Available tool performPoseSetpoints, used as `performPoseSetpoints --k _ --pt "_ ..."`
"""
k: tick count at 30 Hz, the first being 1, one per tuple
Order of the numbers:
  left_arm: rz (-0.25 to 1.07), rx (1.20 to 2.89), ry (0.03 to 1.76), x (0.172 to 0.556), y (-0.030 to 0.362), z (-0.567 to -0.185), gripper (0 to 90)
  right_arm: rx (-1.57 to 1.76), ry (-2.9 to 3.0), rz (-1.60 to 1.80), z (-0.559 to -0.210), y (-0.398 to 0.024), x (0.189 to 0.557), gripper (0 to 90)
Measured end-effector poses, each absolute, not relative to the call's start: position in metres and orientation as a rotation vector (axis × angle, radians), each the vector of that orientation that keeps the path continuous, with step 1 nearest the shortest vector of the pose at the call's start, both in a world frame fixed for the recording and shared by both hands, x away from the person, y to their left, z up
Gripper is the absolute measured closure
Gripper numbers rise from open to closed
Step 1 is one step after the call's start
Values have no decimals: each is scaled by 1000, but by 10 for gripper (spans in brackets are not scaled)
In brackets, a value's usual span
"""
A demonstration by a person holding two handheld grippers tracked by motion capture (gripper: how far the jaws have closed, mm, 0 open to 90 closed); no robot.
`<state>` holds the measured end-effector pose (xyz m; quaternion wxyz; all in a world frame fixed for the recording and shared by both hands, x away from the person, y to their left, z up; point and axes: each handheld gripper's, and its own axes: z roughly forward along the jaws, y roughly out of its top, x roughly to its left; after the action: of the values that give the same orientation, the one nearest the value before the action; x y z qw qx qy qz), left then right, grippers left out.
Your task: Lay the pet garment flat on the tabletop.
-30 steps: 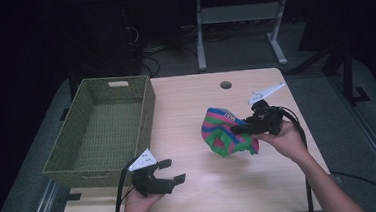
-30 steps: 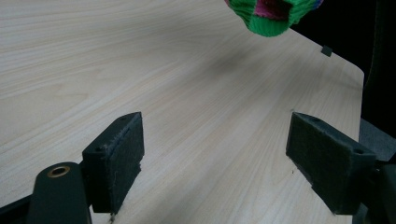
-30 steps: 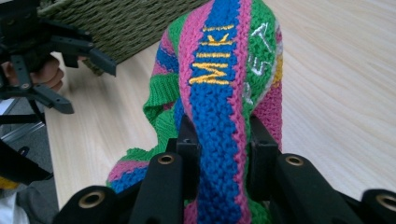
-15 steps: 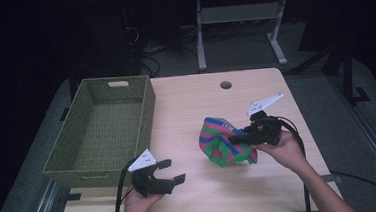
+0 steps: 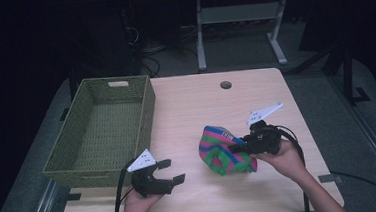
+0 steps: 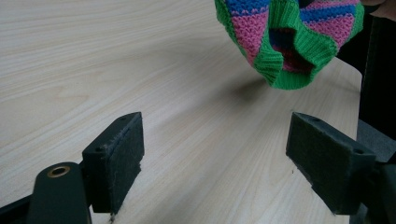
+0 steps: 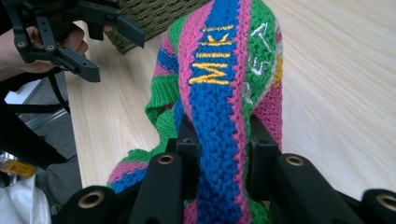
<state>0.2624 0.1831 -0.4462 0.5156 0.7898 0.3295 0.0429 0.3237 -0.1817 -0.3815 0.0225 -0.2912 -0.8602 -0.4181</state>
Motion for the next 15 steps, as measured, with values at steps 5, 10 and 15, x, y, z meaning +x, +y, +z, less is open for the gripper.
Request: performPoseSetpoints --k 5,10,15 --pt "103 1895 793 262 183 -446 190 -894 -2663 -1298 -384 -180 320 717" --pt "98 1891 800 262 183 -446 189 -893 -2656 -1287 -387 -179 317 717" --pt "99 1891 802 262 183 -446 189 -901 -2644 -1274 -393 -178 315 716"
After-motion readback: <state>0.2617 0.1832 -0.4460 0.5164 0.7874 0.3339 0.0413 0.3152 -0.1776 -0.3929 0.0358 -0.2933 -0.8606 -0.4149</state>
